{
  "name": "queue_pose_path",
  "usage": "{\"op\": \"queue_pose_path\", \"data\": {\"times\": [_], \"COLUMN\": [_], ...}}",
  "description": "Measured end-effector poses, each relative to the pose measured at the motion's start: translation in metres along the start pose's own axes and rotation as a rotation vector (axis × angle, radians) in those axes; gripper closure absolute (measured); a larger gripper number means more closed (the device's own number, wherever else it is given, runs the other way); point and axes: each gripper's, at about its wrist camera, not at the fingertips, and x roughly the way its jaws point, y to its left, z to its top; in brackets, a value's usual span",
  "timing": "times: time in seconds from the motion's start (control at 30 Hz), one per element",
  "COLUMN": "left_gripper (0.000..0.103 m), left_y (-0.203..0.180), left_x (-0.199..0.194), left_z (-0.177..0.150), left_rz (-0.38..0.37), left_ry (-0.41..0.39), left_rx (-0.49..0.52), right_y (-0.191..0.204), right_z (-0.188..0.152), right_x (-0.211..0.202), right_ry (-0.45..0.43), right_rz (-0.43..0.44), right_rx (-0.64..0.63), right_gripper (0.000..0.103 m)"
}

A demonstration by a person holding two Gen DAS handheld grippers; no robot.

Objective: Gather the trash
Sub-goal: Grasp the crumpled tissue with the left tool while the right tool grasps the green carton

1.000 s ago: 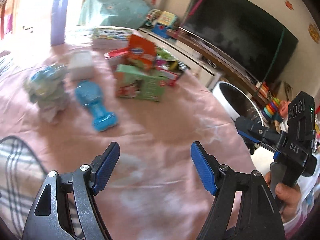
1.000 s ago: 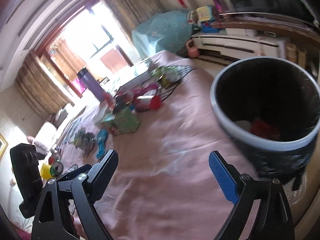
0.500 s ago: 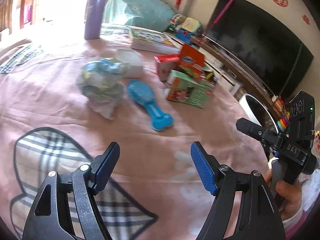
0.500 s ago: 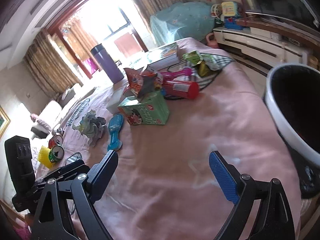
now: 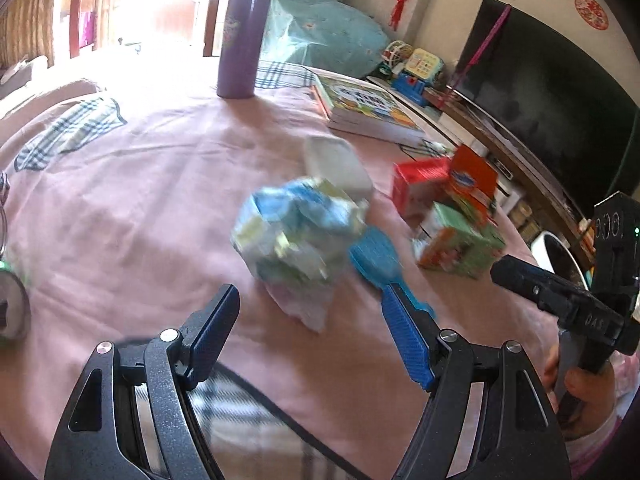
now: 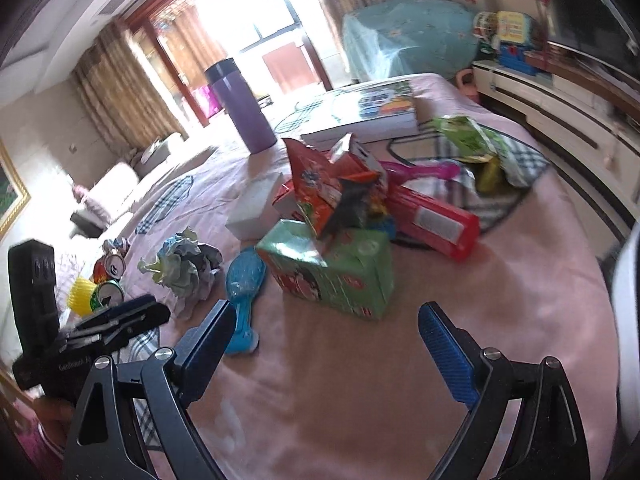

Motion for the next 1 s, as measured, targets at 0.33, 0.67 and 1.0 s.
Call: {"op": "queue_pose_path", "data": {"times": [0.33,0.67,1.0], "left_gripper": [0.034,0.075,0.077], "left_y": [0.008,-0.013,-0.042], "left_x": [0.035,0.021,-0.015], "left_z": [0.021,0.012,-0.015], "left_rz": [0.010,-0.059,-0.177], "left_ry": [0.026,0.014,0.013], "left_rx": [0.005,0.071,0.118], "right_y": [-0.009,0.000,-0.009], "right_z": [0.017,-0.011,-0.052], "right_x": [0.032,-0.009,-0.052], "right_ry": [0.033,-0.004,-0.029], "right_rz": [0.013,0.067,-0.025], "right_rx": [-0.037,-0.030,-0.007], "right_gripper": [0.013,0.065,0.064]}}
